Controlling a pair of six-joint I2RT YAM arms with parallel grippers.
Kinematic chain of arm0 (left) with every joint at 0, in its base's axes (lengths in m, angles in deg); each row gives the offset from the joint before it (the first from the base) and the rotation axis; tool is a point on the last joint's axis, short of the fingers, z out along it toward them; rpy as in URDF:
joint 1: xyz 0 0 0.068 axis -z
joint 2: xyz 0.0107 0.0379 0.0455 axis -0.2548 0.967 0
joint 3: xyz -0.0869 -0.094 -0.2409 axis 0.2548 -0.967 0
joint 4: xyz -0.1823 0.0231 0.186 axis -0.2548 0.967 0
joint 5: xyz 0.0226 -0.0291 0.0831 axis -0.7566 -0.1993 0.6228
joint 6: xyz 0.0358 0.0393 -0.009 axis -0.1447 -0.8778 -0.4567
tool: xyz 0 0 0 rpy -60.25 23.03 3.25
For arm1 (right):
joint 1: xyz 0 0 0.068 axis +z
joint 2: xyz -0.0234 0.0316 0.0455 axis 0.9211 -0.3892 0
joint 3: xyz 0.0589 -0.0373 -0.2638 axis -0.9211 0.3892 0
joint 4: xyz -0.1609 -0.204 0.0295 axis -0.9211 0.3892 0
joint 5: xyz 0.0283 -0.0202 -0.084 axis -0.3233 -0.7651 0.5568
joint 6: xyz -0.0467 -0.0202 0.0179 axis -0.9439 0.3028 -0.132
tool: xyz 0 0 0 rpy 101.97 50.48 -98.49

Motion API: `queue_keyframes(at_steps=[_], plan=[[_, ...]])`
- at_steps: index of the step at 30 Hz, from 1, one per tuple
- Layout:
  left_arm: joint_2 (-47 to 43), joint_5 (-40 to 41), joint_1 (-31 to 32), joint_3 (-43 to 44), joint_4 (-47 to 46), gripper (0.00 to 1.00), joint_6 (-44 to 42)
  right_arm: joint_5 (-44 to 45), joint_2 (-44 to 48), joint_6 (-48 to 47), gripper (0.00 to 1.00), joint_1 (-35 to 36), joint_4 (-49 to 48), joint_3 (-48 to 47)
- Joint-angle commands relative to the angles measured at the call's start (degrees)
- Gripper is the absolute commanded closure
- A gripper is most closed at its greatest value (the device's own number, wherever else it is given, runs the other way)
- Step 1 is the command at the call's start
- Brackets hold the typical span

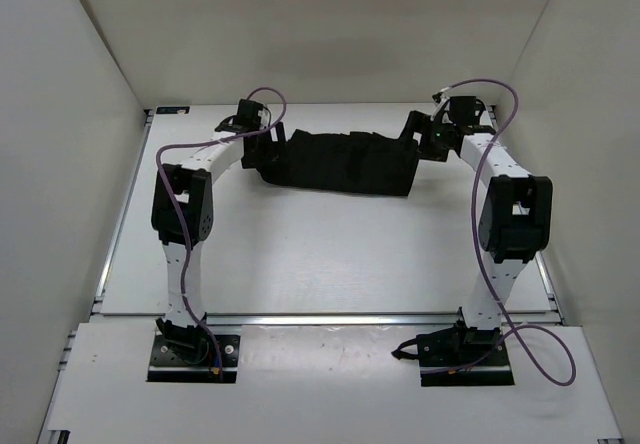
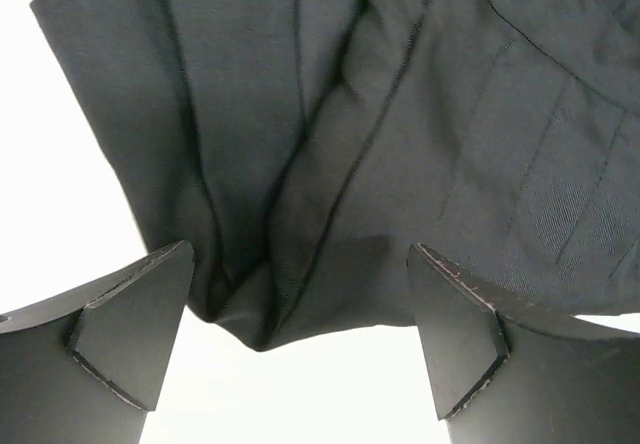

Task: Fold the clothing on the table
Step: Fold the skirt

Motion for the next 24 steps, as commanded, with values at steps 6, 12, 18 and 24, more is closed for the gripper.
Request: queue_keyframes(at_steps=[6,12,18,24], plan=[[-4.9,5.3,2.6,-1.5,-2.1,0.01,-4.4,4.7,-3.8,-3.9,0.07,-1.5,3.6,1.2],[-1.7,7.9,2.4,1.5,-2.1,0.05,-5.1,5.3,-9.6,-5.0,0.11,-1.4,7.7,-4.1],[1.0,5.5,2.2,1.6,-1.6,0.18,-3.9,4.7,-14.5,-5.3,0.30,-0.4,10.9,-9.3],[2.0,4.6,1.4,0.2,-2.3,0.35,-3.4,3.7,-16.1,-4.3,0.56,-0.1,10.4,-10.4]])
